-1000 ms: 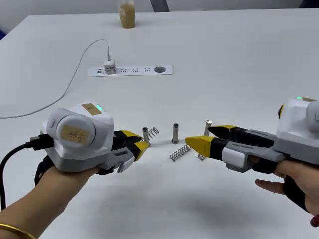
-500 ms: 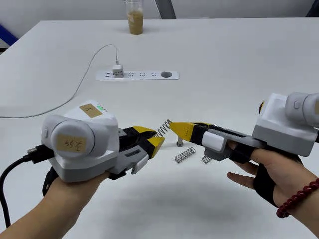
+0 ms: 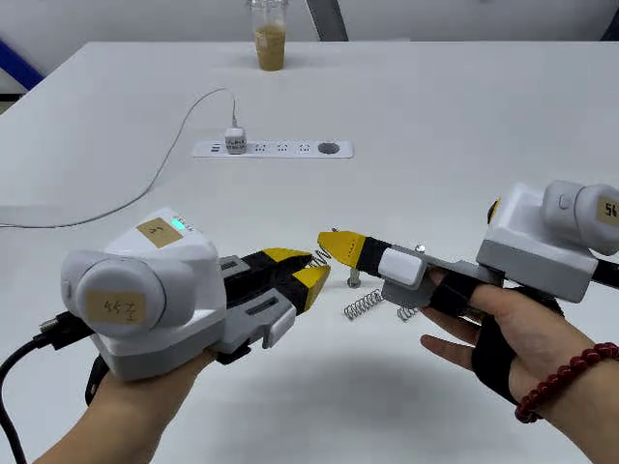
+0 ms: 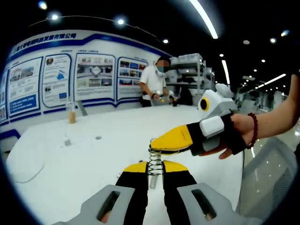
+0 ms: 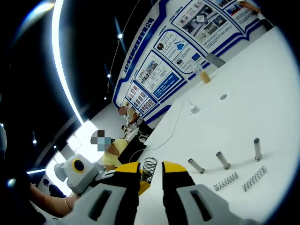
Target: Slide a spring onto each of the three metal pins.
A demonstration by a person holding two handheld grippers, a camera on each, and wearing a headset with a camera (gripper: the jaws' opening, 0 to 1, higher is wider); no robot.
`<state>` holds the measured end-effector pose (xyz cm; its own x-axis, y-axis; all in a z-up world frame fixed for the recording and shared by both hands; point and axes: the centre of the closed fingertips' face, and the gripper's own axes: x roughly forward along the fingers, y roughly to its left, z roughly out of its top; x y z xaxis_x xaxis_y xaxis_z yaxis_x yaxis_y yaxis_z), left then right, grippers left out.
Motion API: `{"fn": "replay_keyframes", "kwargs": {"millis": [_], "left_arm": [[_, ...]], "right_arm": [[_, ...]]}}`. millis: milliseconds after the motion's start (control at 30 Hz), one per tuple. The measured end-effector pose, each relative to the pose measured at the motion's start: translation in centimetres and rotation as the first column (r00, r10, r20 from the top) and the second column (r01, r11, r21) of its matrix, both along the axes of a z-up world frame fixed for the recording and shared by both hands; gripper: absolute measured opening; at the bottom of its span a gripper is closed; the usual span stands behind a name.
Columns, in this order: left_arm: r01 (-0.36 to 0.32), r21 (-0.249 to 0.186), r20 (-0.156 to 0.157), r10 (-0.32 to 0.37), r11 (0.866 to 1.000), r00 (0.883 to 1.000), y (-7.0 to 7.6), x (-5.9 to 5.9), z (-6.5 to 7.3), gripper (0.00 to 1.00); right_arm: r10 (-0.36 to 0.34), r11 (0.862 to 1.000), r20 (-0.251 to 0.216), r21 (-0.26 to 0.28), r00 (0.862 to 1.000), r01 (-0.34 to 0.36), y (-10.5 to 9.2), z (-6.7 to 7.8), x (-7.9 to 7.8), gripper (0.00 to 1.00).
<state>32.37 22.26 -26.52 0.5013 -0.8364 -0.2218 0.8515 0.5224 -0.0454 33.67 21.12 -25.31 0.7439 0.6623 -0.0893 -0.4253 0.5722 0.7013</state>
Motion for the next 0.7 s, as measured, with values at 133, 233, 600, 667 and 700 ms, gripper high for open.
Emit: {"fn": "replay_keyframes", "kwargs": {"millis": [133,233,600,667,700], "left_arm": [[-0.003,-0.001,-0.001,0.003,1.0,1.0,0.0,-0.2,-0.2,0.1],[-0.011,-0.001,-0.005,0.011,1.0,1.0,0.1,-0.1,-0.3,0.1],[-0.034,0.051,-0.012,0.034,0.998,0.999,0.4,0.1,-1.3,0.11],[-0.049,0.068,-0.017,0.05,0.996,0.999,0.6,0.3,-1.5,0.12],[-0.048,0.074,-0.018,0.049,0.996,0.999,0.6,0.4,-1.6,0.12]], "right_arm": [[0.002,1.0,-0.001,0.01,1.0,-0.002,0.2,0.1,0.0,0.14],[0.007,1.0,-0.022,0.023,1.0,-0.006,0.3,-0.1,0.0,0.13],[0.069,0.995,0.013,-0.069,0.998,-0.068,1.3,-0.5,-0.1,0.11],[0.076,0.993,0.024,-0.092,0.997,-0.073,1.6,-0.6,0.0,0.11],[0.078,0.992,0.026,-0.1,0.997,-0.075,1.6,-0.6,0.1,0.11]]}}
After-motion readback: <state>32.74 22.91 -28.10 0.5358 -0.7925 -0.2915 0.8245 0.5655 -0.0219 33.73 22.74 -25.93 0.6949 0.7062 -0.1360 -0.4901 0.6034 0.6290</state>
